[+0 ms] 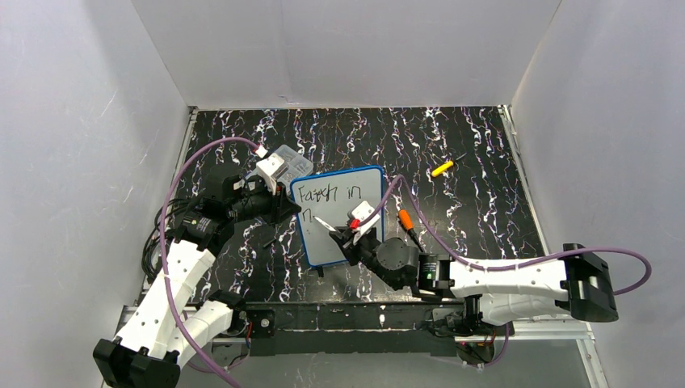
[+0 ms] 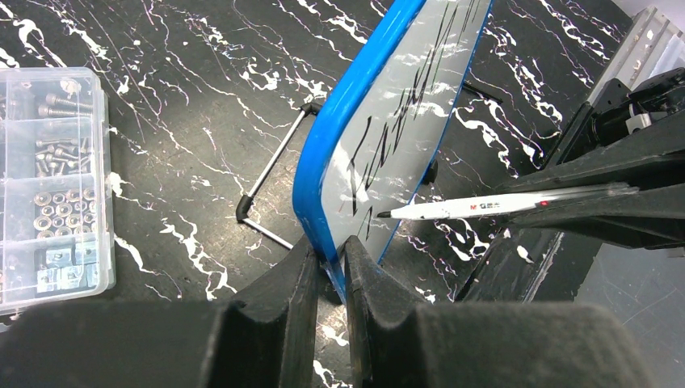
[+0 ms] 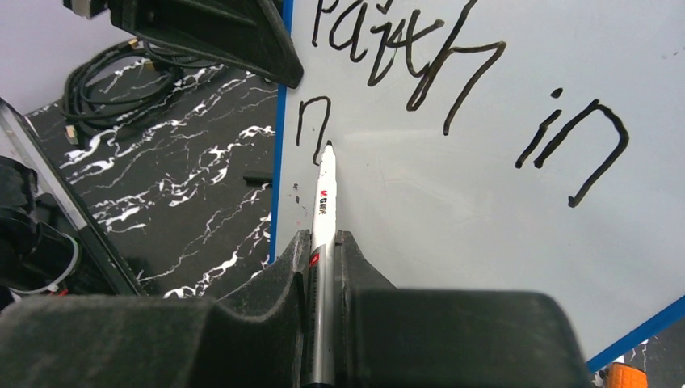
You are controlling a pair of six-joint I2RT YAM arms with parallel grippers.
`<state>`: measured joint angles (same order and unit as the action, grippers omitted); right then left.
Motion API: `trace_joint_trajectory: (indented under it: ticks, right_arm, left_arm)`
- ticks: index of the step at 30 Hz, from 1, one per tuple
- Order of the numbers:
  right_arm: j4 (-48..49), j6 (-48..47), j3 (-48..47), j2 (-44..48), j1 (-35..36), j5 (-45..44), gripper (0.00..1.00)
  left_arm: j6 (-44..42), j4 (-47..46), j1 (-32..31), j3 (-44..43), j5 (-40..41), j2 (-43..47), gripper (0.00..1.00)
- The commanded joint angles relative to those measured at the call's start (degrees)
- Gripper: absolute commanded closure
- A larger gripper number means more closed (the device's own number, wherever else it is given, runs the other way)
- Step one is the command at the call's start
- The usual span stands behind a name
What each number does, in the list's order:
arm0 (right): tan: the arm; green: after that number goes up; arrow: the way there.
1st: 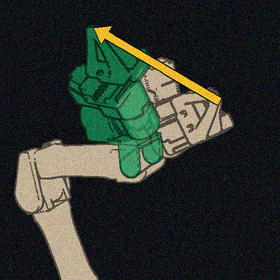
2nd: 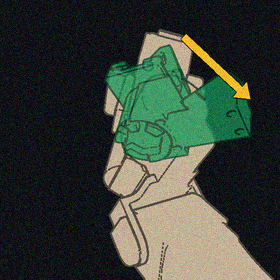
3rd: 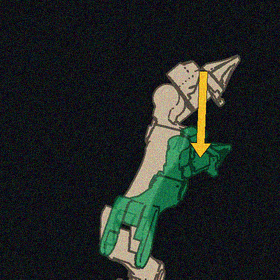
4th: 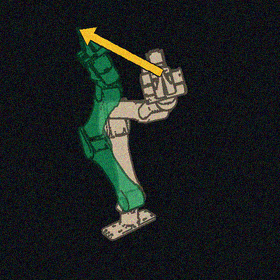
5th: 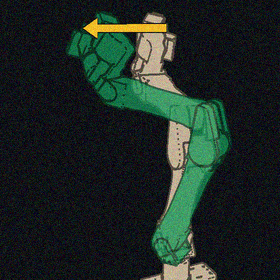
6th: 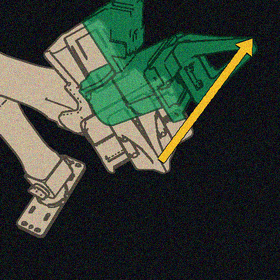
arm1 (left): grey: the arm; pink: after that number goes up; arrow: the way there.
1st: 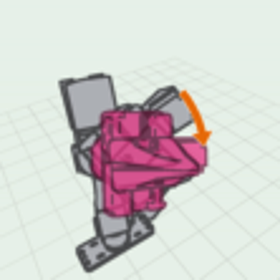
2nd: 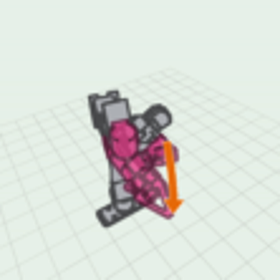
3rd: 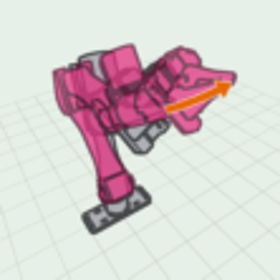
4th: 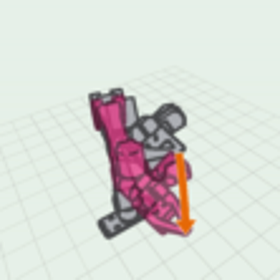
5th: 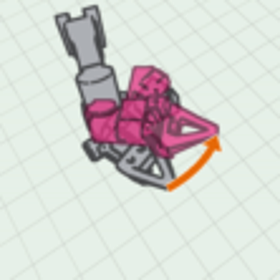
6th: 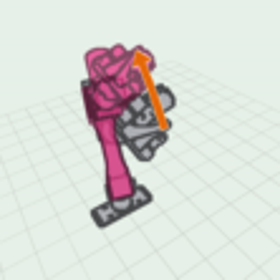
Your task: Write a sentence on the whiteboard
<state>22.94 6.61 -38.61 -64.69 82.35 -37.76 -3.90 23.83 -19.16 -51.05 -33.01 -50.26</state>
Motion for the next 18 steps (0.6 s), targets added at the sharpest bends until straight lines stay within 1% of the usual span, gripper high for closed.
trace_joint_trajectory:
  ticks: [1, 7, 13, 18]
  right_arm:
    - [2.82, -1.62, -1.89, -0.91, -0.18, -2.29, 0.99]
    - [-0.07, -0.26, -1.09, -0.32, -0.17, -4.51, 0.99]
    - [-2.66, 0.45, -0.24, 2.51, -0.17, -6.51, 0.99]
    - [-0.99, -1.56, -0.44, 3.00, -0.17, -7.26, 0.99]
  left_arm:
    - [-1.47, 3.50, -0.49, 1.56, 0.65, -0.56, 1.00]
    - [-1.54, 3.51, -0.44, 1.56, 0.52, -0.47, 1.00]
    - [-1.53, 3.47, -0.46, 1.54, 0.43, -0.45, 1.00]
    - [-1.50, 3.50, -0.46, 1.48, 0.37, -0.69, 1.00]
